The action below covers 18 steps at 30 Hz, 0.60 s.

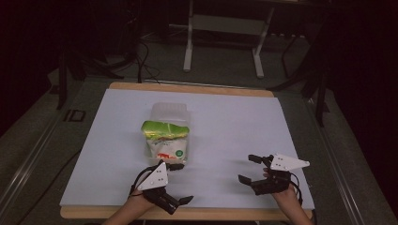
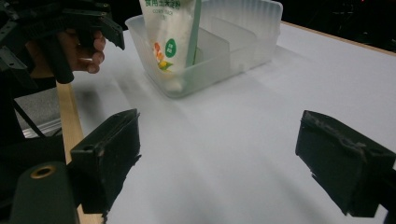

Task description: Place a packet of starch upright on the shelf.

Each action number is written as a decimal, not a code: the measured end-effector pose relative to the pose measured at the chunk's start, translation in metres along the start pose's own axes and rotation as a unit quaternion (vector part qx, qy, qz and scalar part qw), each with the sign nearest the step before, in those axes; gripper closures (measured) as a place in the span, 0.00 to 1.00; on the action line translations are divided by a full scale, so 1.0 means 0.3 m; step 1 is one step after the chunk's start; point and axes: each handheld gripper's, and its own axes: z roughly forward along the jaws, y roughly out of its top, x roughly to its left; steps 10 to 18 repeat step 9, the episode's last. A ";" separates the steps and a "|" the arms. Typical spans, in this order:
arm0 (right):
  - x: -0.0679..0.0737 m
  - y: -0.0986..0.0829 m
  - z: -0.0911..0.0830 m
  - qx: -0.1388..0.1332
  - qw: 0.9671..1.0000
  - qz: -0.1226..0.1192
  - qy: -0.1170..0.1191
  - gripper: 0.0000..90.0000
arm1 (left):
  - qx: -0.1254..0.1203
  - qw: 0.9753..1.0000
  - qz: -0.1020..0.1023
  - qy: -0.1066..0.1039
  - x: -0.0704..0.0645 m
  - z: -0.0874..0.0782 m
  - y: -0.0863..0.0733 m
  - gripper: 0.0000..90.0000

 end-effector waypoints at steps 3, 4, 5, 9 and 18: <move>-0.002 -0.001 0.000 0.001 1.000 -0.001 0.000 0.15 | 0.001 1.000 -0.001 -0.001 -0.001 0.002 0.000 0.00; -0.003 -0.001 0.000 0.000 1.000 -0.001 -0.001 0.15 | 0.001 1.000 0.000 -0.001 -0.001 0.001 0.000 0.00; -0.003 -0.001 -0.001 0.000 1.000 0.000 0.000 0.15 | 0.002 1.000 0.001 -0.001 -0.001 0.001 -0.001 0.00; -0.003 0.000 -0.002 0.000 1.000 -0.002 0.001 0.15 | 0.001 1.000 0.001 0.000 -0.001 -0.001 0.000 0.00; -0.003 0.000 -0.002 0.000 1.000 -0.002 0.001 0.15 | 0.001 1.000 0.001 0.000 -0.001 -0.001 0.000 0.00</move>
